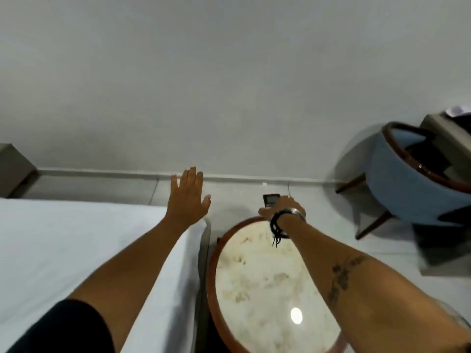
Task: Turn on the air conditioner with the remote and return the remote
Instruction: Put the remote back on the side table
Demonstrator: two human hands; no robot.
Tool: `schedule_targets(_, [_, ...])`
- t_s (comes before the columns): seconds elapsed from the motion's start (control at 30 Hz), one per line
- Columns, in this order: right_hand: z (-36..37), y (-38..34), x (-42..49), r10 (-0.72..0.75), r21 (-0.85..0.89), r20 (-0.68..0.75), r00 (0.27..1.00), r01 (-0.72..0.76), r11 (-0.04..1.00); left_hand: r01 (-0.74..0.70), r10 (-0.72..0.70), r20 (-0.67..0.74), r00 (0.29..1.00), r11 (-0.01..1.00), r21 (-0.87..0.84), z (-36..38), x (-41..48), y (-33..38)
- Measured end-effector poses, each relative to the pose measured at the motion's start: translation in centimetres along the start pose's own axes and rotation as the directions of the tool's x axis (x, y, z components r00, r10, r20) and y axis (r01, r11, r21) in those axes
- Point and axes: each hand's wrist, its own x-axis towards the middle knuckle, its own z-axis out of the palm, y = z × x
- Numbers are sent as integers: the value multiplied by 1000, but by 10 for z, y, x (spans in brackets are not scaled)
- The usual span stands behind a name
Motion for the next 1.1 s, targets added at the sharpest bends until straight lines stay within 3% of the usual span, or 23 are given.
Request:
schedule_targets(0.2, [143,97,-14,200,-5,205,958,-203,979,37,-16,290,957,997,-66,129,-89,15])
schedule_targets(0.53, [288,173,-6,359,-10,296,885,-373,928,120,-89,598,796,993,-11,272,-190,26])
schedule_targets(0.77, [339,196,12,433,-105,305,848,-422,901,152,-94,677,730,988,-27,321,-220,38])
schedule_targets(1.1, [365,214,20,462,-191,270,845,-423,885,187,-104,686,721,981,-48,339,-220,44])
